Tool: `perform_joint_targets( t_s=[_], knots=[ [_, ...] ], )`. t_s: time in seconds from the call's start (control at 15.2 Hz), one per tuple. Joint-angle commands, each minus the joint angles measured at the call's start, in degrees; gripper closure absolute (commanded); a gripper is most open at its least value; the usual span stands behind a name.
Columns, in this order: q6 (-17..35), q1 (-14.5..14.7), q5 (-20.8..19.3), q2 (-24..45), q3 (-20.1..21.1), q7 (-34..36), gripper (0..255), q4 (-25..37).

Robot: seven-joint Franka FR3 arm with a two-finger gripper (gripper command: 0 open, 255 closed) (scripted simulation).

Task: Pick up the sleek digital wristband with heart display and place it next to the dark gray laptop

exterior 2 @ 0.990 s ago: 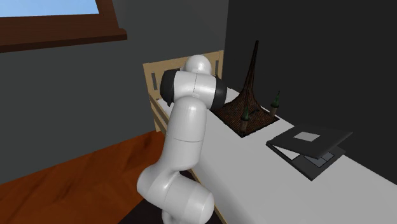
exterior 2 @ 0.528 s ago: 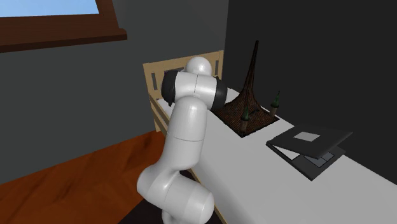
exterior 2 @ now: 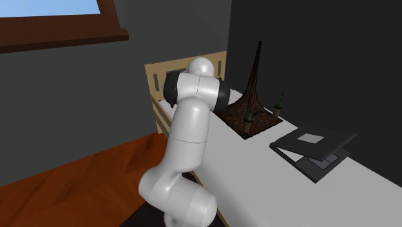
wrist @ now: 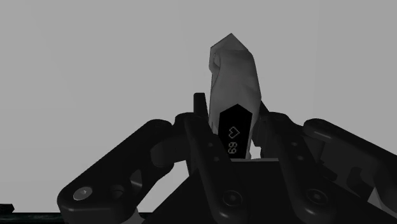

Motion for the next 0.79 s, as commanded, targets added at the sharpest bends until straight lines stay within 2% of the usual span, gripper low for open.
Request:
perform_joint_targets(
  t_s=[0.0,0.26,0.73],
  knots=[
    [0.0,0.0,0.0,0.01,0.0,0.0,255,-0.01],
    [0.01,0.0,0.0,0.01,0.0,0.0,255,-0.01],
    [-4.26,-0.4,1.28,-2.41,0.71,-0.8,255,2.02]
  ],
)
